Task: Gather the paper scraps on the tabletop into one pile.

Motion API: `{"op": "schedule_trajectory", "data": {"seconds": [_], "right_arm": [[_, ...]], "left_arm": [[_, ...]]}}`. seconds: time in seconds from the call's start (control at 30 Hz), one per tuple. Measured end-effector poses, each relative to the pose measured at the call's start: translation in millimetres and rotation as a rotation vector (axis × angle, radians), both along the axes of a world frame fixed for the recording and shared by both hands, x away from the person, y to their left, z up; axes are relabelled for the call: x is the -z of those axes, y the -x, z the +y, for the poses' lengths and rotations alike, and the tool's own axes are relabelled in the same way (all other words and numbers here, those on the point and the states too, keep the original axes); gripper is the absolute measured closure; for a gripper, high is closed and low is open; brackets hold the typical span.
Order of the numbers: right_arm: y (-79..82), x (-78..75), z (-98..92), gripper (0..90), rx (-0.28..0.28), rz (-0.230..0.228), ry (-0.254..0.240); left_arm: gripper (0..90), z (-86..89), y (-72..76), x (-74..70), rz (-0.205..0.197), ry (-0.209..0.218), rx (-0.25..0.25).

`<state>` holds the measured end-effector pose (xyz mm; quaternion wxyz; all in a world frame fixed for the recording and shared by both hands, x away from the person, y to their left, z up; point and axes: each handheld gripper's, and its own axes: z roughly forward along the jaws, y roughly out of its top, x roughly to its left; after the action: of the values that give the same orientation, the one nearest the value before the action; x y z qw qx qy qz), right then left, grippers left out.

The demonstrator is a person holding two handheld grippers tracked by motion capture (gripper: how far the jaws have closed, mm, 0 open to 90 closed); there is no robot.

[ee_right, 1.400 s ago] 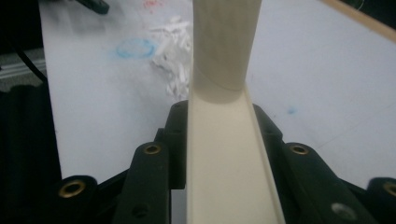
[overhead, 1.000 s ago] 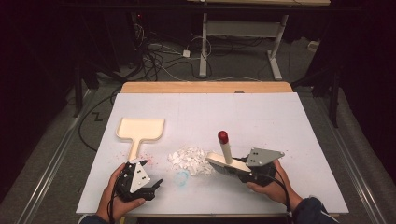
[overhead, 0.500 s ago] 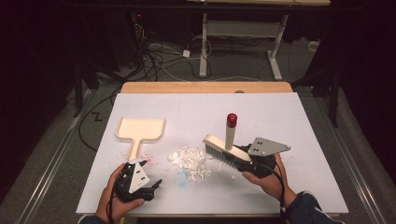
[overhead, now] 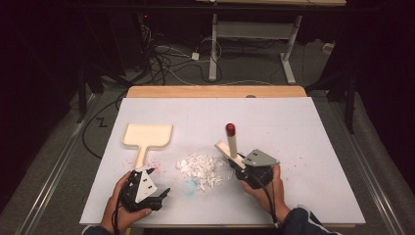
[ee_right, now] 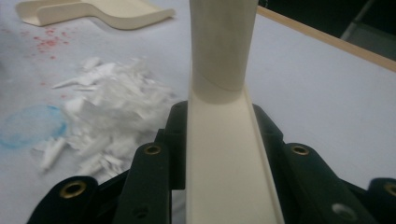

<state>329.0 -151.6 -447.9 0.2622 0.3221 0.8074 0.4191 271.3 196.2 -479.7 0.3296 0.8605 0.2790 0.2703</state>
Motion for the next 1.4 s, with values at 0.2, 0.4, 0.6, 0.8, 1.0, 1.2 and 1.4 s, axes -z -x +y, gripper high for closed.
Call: {"op": "schedule_trajectory", "data": {"seconds": [0.2,0.4,0.6,0.8,1.0,1.2,1.4], "right_arm": [[-5.5,-0.8,38.4,68.1,-0.046,-0.003,-0.034],[-11.0,-13.2,46.1,68.1,-0.055,-0.037,-0.077],[-7.7,-31.6,17.7,68.0,-0.069,-0.025,-0.128],[8.4,-50.4,-22.7,68.1,-0.135,-0.012,-0.12],[29.6,-45.6,-58.9,68.1,-0.167,0.041,-0.058],[51.5,-35.0,-69.2,68.1,-0.234,0.107,0.014],[50.9,-25.5,-57.2,68.2,-0.256,0.139,0.023]], "left_arm": [[18.5,0.3,-1.5,0.6,0.002,0.009,0.001],[18.5,1.3,-1.9,1.2,0.006,0.013,0.0],[18.5,-0.1,-1.6,1.0,0.006,-0.002,0.006],[18.5,-1.2,-1.4,0.7,0.002,-0.007,0.007],[18.5,-2.1,-1.0,0.4,-0.001,-0.01,0.006],[18.5,-2.5,-0.9,0.1,-0.002,-0.014,0.003],[18.5,-1.6,-2.2,0.0,-0.003,-0.012,0.003]]}}
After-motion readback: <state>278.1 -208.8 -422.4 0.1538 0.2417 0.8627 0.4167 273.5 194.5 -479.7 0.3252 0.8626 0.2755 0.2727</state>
